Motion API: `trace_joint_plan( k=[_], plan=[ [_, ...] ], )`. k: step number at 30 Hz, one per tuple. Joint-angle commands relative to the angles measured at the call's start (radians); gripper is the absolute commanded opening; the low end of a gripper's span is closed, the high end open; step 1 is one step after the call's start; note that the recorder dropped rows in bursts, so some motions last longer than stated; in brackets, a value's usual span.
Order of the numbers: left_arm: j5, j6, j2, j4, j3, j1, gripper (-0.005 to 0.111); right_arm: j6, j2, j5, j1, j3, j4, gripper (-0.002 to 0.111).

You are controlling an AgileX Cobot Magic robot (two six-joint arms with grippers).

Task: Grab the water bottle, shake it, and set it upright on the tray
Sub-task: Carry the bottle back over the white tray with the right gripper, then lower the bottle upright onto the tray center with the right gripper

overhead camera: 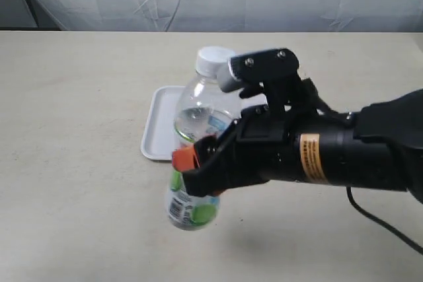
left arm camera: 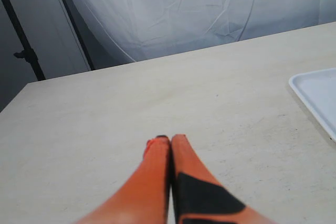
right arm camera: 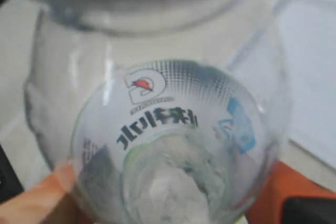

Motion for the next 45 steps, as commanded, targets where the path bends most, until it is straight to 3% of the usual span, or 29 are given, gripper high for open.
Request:
trace_joint_plan(
  k=[1, 4, 9, 12, 15, 19, 24, 30, 35, 40, 45],
  plan=[
    [-0.013, -0.002, -0.005, -0.001, 0.004, 0.0, 0.0, -0.005, -0.081, 0.18, -0.003, -0.072, -0.05, -0.001],
    [-0.013, -0.002, -0.005, -0.001, 0.004, 0.0, 0.0, -0.005, -0.054, 0.331, -0.005, -0.037, -0.034, -0.001],
    [-0.013, -0.002, -0.005, -0.001, 0.004, 0.0, 0.0, -0.005, 0.012, 0.028, -0.003, 0.022, -0.002, -0.001],
    [-0.013, -0.002, -0.005, -0.001, 0.004, 0.0, 0.0, -0.005, -0.051, -0.018, -0.003, -0.037, 0.004, -0.001],
    [-0.013, -0.002, -0.005, -0.001, 0.004, 0.0, 0.0, -0.014, -0.12, 0.066, -0.003, -0.096, -0.033, -0.001],
    [-0.013, -0.002, -0.005, -0.001, 0.004, 0.0, 0.0, -0.016, -0.057, 0.311, -0.005, -0.018, -0.044, -0.001],
    [-0.013, -0.002, -0.005, -0.001, 0.004, 0.0, 0.0, -0.042, 0.034, 0.296, -0.005, -0.007, -0.094, -0.001],
    [-0.013, -0.002, -0.005, -0.001, 0.004, 0.0, 0.0, -0.18, 0.161, 0.494, -0.005, -0.079, -0.094, -0.001],
    [-0.013, -0.002, -0.005, -0.001, 0.004, 0.0, 0.0, -0.203, 0.302, 0.515, -0.005, -0.175, -0.094, -0.001],
    [-0.013, -0.002, -0.005, -0.001, 0.004, 0.0, 0.0, -0.093, 0.433, 0.64, -0.007, -0.273, -0.094, -0.001],
    [-0.013, -0.002, -0.005, -0.001, 0.004, 0.0, 0.0, -0.029, 0.454, 0.598, -0.018, -0.338, -0.094, -0.001]
  ],
)
